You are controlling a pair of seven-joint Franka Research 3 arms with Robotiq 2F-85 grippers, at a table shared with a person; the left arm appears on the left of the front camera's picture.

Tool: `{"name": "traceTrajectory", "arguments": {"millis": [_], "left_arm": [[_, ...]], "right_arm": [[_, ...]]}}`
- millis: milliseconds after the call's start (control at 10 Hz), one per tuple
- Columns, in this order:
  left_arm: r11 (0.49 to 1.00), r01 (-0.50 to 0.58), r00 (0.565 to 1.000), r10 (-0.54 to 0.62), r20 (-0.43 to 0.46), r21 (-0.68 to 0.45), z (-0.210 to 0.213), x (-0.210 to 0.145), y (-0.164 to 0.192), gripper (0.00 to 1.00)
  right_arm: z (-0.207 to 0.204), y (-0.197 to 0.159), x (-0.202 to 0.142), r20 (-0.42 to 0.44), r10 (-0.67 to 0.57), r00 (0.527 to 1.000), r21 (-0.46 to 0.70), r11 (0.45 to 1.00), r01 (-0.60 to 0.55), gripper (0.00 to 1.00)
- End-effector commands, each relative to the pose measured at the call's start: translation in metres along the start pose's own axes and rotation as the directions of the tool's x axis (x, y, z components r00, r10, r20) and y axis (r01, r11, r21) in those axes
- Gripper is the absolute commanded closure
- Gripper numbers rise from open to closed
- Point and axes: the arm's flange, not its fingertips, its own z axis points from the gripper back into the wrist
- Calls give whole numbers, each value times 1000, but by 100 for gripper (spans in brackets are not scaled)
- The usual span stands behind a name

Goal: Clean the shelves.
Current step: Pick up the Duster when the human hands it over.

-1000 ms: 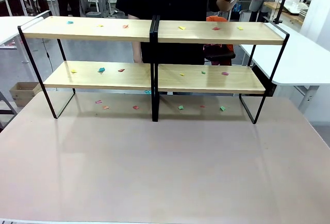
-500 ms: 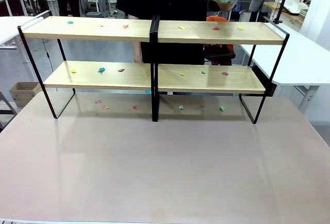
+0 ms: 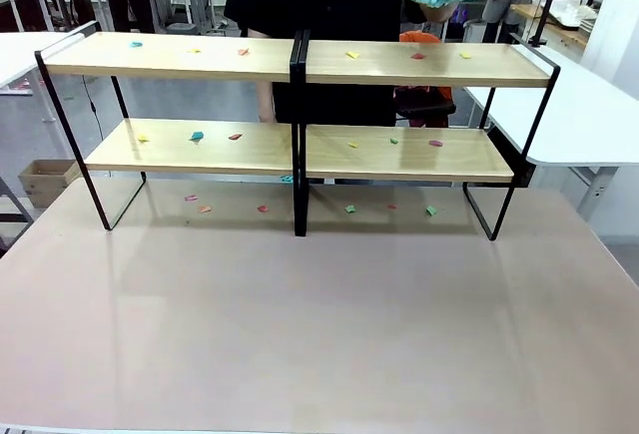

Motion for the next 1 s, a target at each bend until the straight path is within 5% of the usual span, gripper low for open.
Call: {"name": "traceTrajectory", "arguments": {"millis": [0,100,200,400,900], "left_arm": [[1000,3,1000,-3,5,5,0,0,1,0],[1000,3,1000,-3,5,5,0,0,1,0],[1000,3,1000,-3,5,5,0,0,1,0],[1000,3,1000,-3,5,5,0,0,1,0],[1000,3,1000,-3,5,5,0,0,1,0]], "right_arm": [[15,1,-6,10,8,1000,15,1000,-8,0],[6,8,-13,25,-119,993,75,990,117,0],[-18,1,-1,-51,-247,968,59,966,250,0],[-39,-9,23,-98,-380,920,139,910,391,0],[-81,-21,44,-130,-473,871,221,843,491,0]]}}
